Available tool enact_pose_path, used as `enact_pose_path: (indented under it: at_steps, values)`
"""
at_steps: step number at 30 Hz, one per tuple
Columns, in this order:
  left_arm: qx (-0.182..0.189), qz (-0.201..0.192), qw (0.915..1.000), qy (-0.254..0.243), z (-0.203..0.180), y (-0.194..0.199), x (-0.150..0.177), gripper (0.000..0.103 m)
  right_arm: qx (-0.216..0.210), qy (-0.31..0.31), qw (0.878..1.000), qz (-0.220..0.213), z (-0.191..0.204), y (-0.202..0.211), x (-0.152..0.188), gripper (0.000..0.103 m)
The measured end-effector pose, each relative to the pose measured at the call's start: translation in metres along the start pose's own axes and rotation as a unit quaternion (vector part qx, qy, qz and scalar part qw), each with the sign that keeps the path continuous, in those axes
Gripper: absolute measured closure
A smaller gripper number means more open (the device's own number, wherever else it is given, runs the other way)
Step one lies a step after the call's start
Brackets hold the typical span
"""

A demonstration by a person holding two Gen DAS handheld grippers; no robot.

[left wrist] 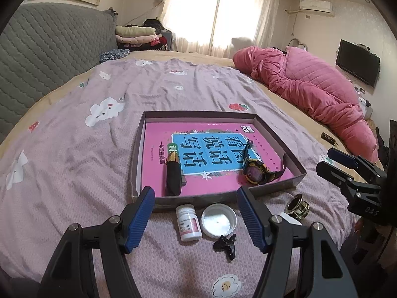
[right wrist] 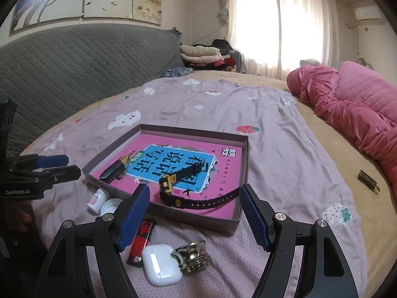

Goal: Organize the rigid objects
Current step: 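Withdraw both open tools back from the tray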

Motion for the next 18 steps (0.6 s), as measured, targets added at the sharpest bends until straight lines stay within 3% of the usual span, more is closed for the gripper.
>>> enact_pose_path:
  at_steps: [18]
  values:
    - [0.010,0.043,0.9987,-0.025,-0.026,-0.012,0.025,0.035,-0.016,-0.041,0.998,0.042,-0.009,0.000,0.024,0.027]
Point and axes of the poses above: each gripper's, at about its wrist camera, not at the fingertips, and y roughly against the way its jaws point, z to its left, x to its underside, the point moved 7 cm from there along -y, roughly the way its jaws point, and after that the axes turned 14 degrees about z, right-handed, at the moved point
